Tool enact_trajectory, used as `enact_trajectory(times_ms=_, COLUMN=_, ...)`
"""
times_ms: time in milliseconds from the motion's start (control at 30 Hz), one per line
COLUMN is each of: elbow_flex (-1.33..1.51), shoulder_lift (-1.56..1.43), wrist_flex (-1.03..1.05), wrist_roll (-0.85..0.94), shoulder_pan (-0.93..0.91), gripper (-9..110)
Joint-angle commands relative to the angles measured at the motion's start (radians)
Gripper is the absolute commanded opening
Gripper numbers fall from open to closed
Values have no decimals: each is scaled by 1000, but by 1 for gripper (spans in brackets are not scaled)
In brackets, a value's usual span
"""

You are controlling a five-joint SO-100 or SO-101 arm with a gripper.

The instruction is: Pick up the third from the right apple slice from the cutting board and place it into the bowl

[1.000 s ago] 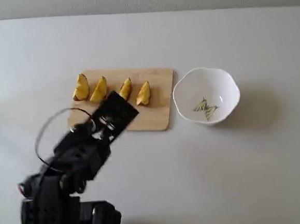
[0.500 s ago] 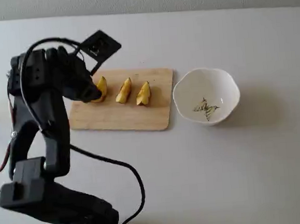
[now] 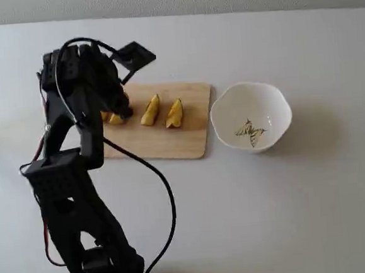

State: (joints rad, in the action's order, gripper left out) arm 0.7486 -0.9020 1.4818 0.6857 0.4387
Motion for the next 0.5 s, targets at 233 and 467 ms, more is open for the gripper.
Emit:
enact_trajectory(times_ms=233, elbow_flex=-838, shoulder_lift=477, wrist_flex=325, wrist_roll=-23, shoulder_pan=26, gripper=30)
enact_trajectory(times_ms=467, elbow_flex=-838, shoulder_lift=537, wrist_flex=325, wrist_roll=-25, shoulder_pan=29, gripper=22)
